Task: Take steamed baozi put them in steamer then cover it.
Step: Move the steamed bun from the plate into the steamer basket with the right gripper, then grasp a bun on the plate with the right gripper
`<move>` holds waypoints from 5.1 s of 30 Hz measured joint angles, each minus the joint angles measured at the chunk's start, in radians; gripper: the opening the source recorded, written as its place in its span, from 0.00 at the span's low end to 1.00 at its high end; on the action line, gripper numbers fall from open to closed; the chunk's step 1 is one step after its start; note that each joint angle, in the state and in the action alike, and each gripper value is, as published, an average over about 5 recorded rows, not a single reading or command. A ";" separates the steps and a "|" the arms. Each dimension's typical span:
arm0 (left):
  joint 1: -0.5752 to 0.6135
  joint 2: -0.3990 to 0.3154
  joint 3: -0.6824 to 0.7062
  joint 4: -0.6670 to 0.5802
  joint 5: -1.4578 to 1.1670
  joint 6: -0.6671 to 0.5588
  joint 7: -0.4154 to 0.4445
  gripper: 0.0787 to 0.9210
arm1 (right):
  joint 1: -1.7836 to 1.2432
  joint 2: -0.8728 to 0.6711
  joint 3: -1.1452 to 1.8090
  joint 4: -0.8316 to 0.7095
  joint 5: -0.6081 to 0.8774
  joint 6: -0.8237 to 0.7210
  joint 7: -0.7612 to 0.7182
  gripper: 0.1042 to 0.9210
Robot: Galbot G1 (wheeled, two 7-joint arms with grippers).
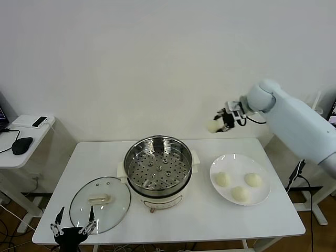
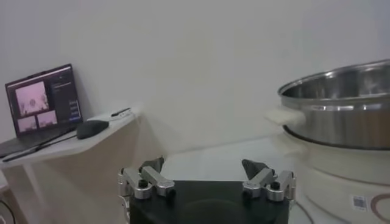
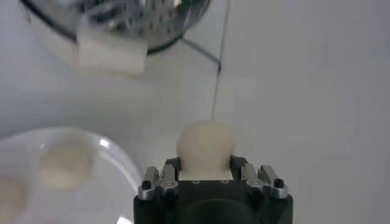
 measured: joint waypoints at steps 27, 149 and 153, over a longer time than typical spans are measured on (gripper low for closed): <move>-0.013 -0.003 -0.044 -0.010 -0.026 0.015 0.006 0.88 | 0.046 0.268 -0.364 -0.044 -0.106 0.331 0.180 0.51; -0.023 0.041 -0.105 -0.064 -0.093 0.055 0.033 0.88 | -0.399 -0.115 -0.022 -0.004 -0.157 -0.216 0.063 0.62; -0.022 0.041 -0.105 -0.066 -0.093 0.055 0.032 0.88 | -0.396 -0.115 -0.015 -0.009 -0.159 -0.213 0.052 0.60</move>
